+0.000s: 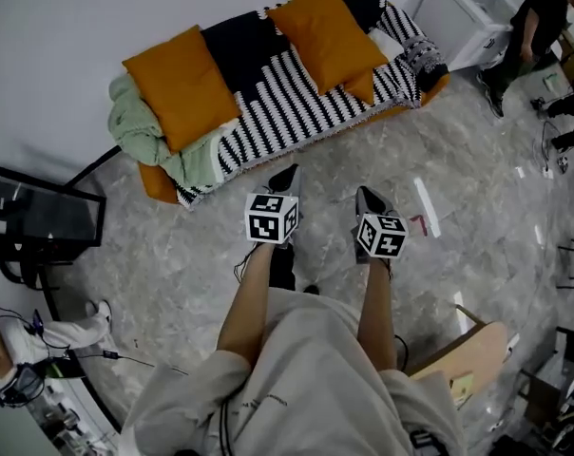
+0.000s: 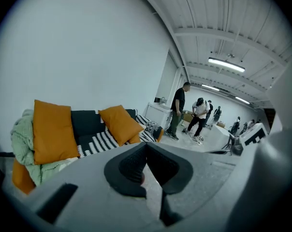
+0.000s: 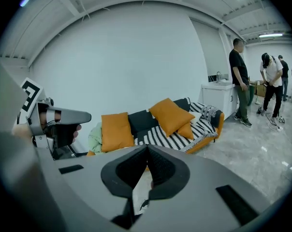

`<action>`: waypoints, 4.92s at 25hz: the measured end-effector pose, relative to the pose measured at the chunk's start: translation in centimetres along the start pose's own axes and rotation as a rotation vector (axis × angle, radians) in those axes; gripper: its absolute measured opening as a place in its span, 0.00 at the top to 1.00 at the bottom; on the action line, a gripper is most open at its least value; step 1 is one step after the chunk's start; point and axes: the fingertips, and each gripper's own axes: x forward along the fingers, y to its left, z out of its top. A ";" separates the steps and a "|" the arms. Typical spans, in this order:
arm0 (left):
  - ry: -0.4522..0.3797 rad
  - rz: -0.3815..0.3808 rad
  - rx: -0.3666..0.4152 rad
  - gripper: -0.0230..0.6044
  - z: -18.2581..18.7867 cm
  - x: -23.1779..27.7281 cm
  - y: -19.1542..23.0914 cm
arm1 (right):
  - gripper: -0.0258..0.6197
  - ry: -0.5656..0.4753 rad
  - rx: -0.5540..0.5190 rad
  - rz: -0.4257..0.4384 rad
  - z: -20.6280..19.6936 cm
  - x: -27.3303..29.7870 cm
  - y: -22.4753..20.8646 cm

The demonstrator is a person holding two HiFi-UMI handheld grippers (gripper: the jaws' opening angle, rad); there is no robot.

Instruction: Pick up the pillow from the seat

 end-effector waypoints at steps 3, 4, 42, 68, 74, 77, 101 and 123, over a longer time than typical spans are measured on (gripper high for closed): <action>0.006 -0.013 -0.019 0.95 1.5 1.4 2.1 | 0.95 0.022 -0.015 -0.009 1.6 2.4 1.1; 0.007 -0.017 -0.029 0.95 1.9 2.0 2.9 | 0.95 0.033 -0.028 -0.013 2.1 3.3 1.5; 0.014 -0.099 0.095 0.95 13.3 17.6 13.1 | 0.95 -0.116 0.004 -0.134 16.5 19.6 -0.9; 0.060 0.052 0.117 0.95 21.5 34.4 14.9 | 0.95 -0.029 -0.045 -0.054 27.1 31.8 -14.9; 0.139 0.093 0.141 0.95 19.7 37.9 13.0 | 0.95 0.013 0.060 -0.062 25.4 32.7 -21.3; 0.159 0.112 0.135 0.95 19.2 39.3 11.8 | 0.95 0.019 0.111 -0.085 24.9 32.4 -25.1; 0.213 0.130 0.155 0.95 18.8 48.9 5.9 | 0.95 0.032 0.282 -0.120 23.0 33.0 -38.3; 0.264 0.139 0.036 0.95 19.7 59.2 10.4 | 0.95 0.094 0.182 -0.091 27.6 41.9 -42.4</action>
